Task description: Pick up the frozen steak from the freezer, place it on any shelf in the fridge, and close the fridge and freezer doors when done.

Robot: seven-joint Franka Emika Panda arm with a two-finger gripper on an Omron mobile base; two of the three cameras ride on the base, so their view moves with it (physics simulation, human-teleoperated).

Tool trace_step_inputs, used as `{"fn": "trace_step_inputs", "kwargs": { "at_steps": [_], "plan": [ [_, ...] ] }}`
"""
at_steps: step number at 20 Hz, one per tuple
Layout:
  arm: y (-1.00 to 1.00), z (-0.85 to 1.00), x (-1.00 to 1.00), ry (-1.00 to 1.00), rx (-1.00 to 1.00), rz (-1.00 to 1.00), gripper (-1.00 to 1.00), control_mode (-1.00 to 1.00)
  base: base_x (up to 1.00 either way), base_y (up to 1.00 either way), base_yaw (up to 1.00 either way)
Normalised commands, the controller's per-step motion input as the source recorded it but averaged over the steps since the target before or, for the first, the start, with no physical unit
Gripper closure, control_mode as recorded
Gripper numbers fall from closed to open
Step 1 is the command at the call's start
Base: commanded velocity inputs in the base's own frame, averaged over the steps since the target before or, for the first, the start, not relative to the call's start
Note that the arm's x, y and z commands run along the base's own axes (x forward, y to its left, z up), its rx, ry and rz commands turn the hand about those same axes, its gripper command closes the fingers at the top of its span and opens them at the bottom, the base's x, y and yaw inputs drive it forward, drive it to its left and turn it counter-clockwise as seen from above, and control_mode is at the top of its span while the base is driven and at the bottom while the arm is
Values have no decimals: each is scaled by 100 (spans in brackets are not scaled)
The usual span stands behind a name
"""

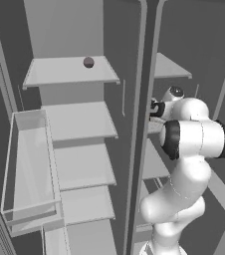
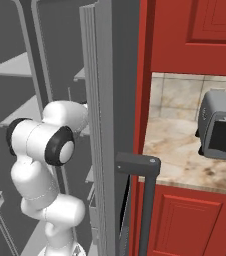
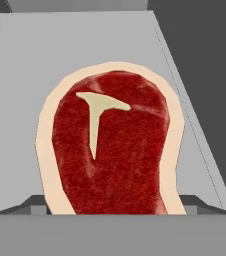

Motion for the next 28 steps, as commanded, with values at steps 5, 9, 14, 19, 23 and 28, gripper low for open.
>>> {"fn": "trace_step_inputs", "kwargs": {
  "at_steps": [5,9,14,19,23,28],
  "plan": [
    [9,42,-62,-22,0,0,100,-100,0,0,0],
    [21,82,-49,-6,-3,0,100,-100,0,0,0],
    [13,93,-68,1,-2,0,100,-100,0,0,0],
    [4,89,-98,12,0,0,100,-100,0,0,0],
    [10,64,-100,22,0,2,100,-100,0,0,0],
    [28,10,-100,15,0,9,100,-100,0,0,0]
  ]
}}
